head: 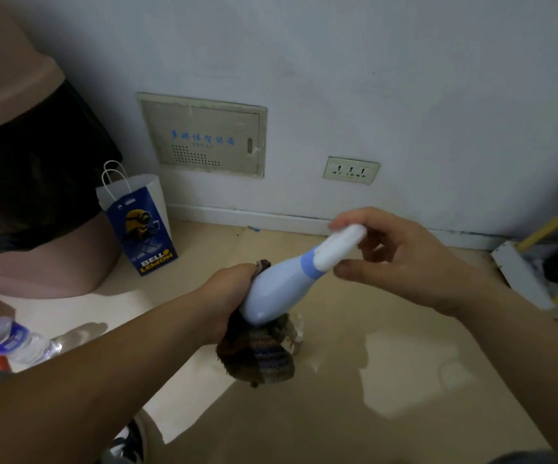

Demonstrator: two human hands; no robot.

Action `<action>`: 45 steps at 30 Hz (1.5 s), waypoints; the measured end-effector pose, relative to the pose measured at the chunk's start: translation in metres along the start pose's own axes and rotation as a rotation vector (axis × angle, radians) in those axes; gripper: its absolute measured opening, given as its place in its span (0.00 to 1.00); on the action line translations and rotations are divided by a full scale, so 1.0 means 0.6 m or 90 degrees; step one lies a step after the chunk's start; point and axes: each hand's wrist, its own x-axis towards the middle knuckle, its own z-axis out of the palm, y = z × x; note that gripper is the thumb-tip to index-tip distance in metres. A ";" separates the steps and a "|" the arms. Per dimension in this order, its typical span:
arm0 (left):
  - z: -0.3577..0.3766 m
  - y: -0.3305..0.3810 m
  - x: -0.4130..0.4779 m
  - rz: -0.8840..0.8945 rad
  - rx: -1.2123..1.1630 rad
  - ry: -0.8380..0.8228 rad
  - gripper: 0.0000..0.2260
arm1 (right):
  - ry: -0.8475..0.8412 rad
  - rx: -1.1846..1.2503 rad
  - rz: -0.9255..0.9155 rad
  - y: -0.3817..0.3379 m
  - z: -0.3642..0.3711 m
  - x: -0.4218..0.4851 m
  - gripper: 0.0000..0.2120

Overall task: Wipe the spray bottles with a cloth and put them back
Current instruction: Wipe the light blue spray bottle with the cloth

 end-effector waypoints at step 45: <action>0.038 -0.020 -0.004 0.287 -0.058 0.006 0.19 | 0.436 0.432 0.201 -0.036 0.071 0.031 0.16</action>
